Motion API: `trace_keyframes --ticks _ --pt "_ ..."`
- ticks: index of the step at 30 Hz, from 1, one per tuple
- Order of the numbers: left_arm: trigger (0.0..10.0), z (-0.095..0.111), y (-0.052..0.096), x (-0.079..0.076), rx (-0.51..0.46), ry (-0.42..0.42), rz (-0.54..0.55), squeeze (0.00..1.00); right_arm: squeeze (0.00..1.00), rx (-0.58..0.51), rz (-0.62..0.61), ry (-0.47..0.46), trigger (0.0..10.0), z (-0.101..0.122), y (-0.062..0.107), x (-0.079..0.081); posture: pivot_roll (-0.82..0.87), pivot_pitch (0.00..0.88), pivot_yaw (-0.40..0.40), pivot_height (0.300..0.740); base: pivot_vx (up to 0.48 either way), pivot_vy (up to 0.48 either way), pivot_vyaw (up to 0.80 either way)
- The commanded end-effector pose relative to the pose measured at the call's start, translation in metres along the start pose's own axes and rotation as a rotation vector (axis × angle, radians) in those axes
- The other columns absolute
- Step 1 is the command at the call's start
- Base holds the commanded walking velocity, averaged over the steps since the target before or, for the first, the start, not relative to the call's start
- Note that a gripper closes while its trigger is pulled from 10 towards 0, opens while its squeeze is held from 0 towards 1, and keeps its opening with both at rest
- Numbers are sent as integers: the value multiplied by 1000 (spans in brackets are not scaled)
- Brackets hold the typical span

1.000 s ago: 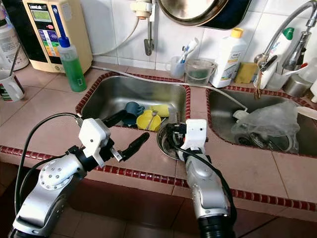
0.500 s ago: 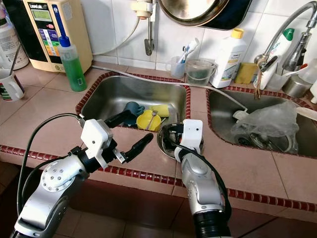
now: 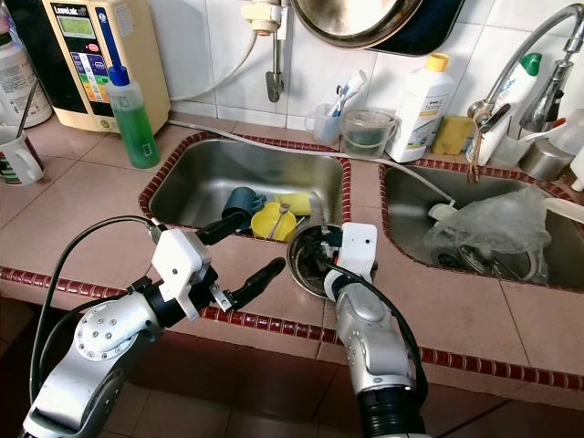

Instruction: Kitchen organization

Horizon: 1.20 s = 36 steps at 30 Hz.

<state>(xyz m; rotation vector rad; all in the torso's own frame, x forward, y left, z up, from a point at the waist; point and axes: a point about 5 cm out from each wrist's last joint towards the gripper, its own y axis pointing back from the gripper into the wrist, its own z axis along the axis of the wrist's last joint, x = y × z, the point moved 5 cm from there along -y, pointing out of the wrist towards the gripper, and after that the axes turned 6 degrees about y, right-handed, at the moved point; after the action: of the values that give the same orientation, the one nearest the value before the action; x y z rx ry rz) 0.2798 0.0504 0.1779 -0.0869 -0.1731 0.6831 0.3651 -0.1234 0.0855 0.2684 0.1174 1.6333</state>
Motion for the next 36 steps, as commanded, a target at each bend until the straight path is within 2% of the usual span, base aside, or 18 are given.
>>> trace_keyframes --ticks 1,2,3,5,7,8,9,10,11,17,20,23,28,36 --pt "10000 4 0 -3 -2 -8 -20 0 0 53 -38 -33 8980 -12 2 -8 55 3 -49 740 0 0 0" --pt "10000 4 0 -3 -2 -7 -19 0 0 54 -41 -35 8667 -13 2 -9 56 4 -49 740 0 0 0" --pt "10000 4 0 -3 -2 -6 -19 0 0 55 -44 -39 7725 -13 2 -9 56 4 -49 740 0 0 0" --pt "10000 4 0 -3 -3 -6 -18 0 0 62 -61 -55 7333 -13 2 -11 54 6 -47 740 0 0 0" --pt "10000 5 0 -2 -4 -6 -17 0 0 61 -65 -55 4667 -13 2 -12 54 6 -47 740 0 0 0" --pt "10000 5 0 -2 -4 -6 -16 0 0 65 -66 -67 2510 -13 2 -13 53 7 -45 740 0 0 0" --pt "10000 5 0 -2 -3 -6 -16 0 0 64 -66 -69 1843 -12 2 -13 53 7 -45 740 0 0 0" --pt "10000 5 0 -2 -3 -6 -16 0 0 64 -66 -69 1843 -12 2 -13 53 7 -45 740 0 0 0" --pt "10000 5 0 -1 -3 -7 -16 0 0 64 -67 -73 0 -12 2 -13 54 9 -46 740 0 0 0" --pt "10000 7 0 2 -4 -10 -14 0 0 93 -71 -50 0 -15 3 -15 56 12 -43 740 0 0 0" --pt "10000 8 0 2 -6 -10 -13 0 0 145 -51 -12 0 -20 3 -17 50 14 -41 740 0 0 0" --pt "10000 8 0 2 -7 -10 -13 0 0 172 -46 -15 0 -22 2 -18 50 14 -41 740 0 0 0" --pt "10000 9 -1 2 -10 -8 -12 0 0 184 -44 -3 0 -15 1 -26 49 19 -45 740 0 0 0" --pt "10000 10 -1 3 -11 -7 -8 0 0 191 -15 -26 0 -4 0 -27 49 20 -45 740 0 0 0"
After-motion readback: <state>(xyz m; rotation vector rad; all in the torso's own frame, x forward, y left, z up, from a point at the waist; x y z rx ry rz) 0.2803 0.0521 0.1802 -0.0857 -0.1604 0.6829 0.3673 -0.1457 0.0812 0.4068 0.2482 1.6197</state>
